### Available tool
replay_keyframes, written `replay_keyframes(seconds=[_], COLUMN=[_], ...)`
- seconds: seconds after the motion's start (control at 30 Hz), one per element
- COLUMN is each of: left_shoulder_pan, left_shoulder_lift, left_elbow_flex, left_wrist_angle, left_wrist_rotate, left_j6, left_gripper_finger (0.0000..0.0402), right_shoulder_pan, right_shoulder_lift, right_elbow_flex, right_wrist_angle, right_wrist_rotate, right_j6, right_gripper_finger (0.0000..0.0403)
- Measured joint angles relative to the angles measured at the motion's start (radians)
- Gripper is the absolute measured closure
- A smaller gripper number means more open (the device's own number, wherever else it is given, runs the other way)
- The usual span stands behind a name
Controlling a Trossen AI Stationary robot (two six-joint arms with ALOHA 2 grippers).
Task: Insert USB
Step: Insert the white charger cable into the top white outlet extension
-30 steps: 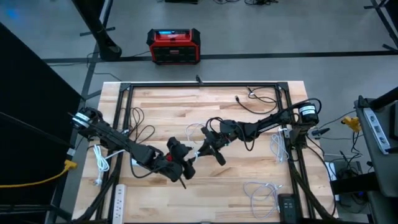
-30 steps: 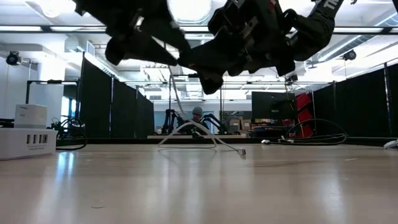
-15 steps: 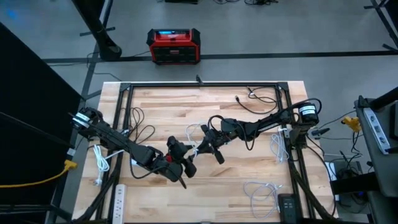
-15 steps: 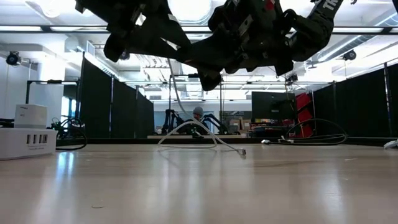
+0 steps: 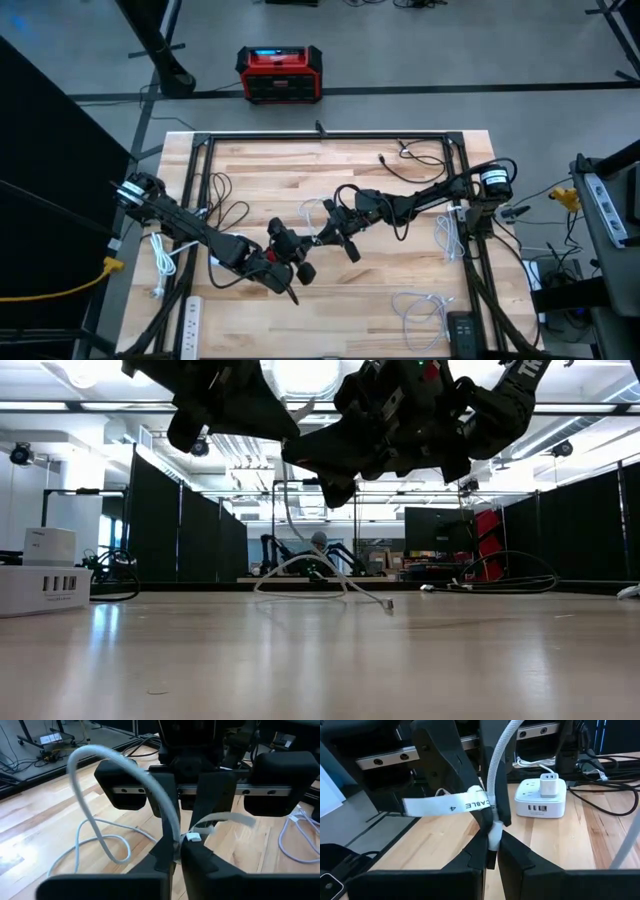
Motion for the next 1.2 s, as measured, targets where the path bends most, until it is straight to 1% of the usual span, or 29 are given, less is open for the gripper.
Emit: replay_keyframes(seconds=[0.23,0.33,0.4,0.57,0.67,0.73,0.8,0.9,1.03,1.2], left_shoulder_pan=[0.0,0.0,0.001,0.005,0.007,0.006,0.006,0.006,0.006,-0.002], left_shoulder_lift=[0.0,0.0,0.0,-0.015,-0.034,-0.051,-0.062,-0.071,-0.074,-0.075], left_elbow_flex=[0.0,0.0,0.0,-0.001,-0.001,0.009,0.036,0.091,0.172,0.235], left_wrist_angle=[-0.002,-0.003,-0.004,-0.027,-0.08,-0.17,-0.287,-0.536,-0.797,-1.007], left_wrist_rotate=[0.002,0.013,0.027,0.078,0.125,0.164,0.207,0.268,0.363,0.486], left_j6=[0.003,0.028,0.046,0.096,0.111,0.108,0.087,0.049,0.031,0.041], left_gripper_finger=[0.0399,0.0399,0.0399,0.0399,0.04,0.04,0.04,0.0401,0.0401,0.04], right_shoulder_pan=[0.0,0.0,0.0,0.002,0.003,0.003,0.004,0.005,0.006,0.005], right_shoulder_lift=[0.0,0.0,0.0,0.0,-0.001,-0.001,-0.001,-0.002,-0.002,-0.002], right_elbow_flex=[0.0,0.0,0.0,0.0,0.001,0.001,0.001,0.0,0.0,0.0], right_wrist_angle=[-0.001,-0.002,-0.004,-0.024,-0.057,-0.082,-0.1,-0.123,-0.137,-0.142], right_wrist_rotate=[-0.008,-0.012,-0.018,-0.038,-0.039,-0.041,-0.04,-0.046,-0.032,-0.023], right_j6=[0.052,0.067,0.069,0.066,0.049,0.049,0.049,0.043,0.032,0.025], right_gripper_finger=[0.0385,0.0382,0.0355,0.0256,0.0208,0.0187,0.0175,0.0167,0.0172,0.019])
